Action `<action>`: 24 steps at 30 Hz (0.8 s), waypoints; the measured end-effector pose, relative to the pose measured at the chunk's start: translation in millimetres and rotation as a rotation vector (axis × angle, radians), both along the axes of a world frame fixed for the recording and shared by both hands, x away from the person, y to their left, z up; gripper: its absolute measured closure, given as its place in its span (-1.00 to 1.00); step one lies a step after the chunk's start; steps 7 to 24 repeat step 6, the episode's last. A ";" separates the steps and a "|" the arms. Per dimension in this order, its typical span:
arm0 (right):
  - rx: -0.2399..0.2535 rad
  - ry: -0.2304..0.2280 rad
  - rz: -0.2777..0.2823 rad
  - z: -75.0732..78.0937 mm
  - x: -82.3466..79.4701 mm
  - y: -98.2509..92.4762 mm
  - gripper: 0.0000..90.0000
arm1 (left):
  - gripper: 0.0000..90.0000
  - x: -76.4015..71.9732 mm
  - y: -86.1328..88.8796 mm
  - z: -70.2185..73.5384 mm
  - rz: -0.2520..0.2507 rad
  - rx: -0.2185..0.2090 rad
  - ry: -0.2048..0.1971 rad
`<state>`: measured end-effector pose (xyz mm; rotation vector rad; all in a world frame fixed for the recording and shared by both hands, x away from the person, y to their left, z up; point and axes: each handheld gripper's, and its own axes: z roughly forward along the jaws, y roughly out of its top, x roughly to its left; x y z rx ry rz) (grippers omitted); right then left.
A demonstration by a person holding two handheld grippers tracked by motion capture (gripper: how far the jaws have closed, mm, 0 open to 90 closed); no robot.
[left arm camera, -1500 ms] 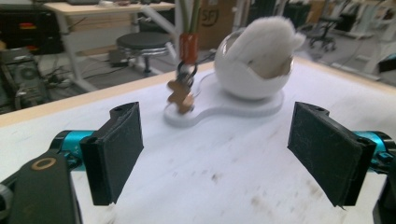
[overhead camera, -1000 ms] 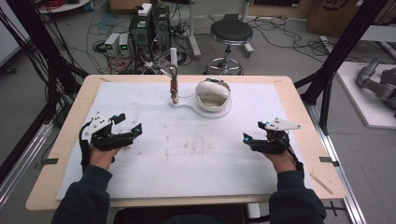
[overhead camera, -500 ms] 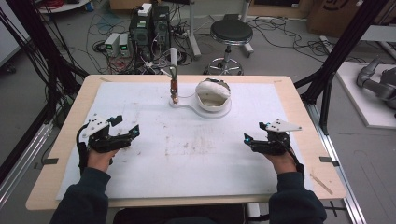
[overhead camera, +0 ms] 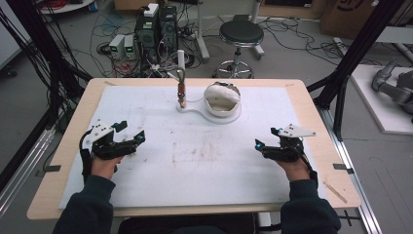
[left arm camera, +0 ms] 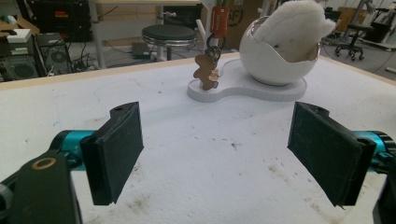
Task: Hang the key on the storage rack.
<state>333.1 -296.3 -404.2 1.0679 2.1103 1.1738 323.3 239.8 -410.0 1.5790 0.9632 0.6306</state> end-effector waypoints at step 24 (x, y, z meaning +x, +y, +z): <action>0.005 0.003 -0.004 0.2 0.7 -1.3 -0.50 | -0.61 1.1 1.1 -0.7 0.000 -0.006 0.003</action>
